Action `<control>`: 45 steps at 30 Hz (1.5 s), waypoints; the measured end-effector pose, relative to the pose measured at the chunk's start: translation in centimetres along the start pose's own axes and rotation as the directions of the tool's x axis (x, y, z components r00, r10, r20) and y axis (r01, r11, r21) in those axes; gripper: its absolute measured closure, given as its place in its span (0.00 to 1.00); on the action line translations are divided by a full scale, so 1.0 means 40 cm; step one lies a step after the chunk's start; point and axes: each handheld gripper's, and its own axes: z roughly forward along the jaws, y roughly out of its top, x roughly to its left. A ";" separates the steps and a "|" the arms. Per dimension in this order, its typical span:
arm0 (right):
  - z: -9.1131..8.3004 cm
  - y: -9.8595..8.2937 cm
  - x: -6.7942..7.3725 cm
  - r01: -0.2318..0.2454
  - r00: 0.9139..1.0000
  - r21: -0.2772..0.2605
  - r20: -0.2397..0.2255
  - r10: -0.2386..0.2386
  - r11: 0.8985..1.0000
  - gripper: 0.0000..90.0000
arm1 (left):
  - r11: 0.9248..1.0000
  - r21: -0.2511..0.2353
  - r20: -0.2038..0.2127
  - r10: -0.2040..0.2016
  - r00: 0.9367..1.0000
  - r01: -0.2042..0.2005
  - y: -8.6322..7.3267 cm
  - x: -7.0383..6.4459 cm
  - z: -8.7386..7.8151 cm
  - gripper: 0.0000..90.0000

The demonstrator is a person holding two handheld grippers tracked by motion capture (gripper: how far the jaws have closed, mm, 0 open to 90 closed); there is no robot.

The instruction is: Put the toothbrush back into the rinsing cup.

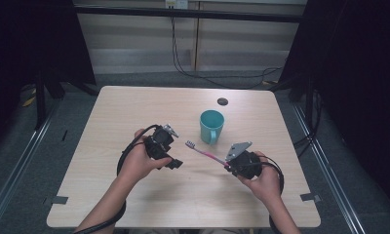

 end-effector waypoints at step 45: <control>0.022 0.049 0.015 -0.293 0.956 -0.188 -0.077 0.283 0.937 0.91 | 0.967 -0.202 0.081 -0.140 0.987 0.154 -0.002 -0.012 0.016 0.21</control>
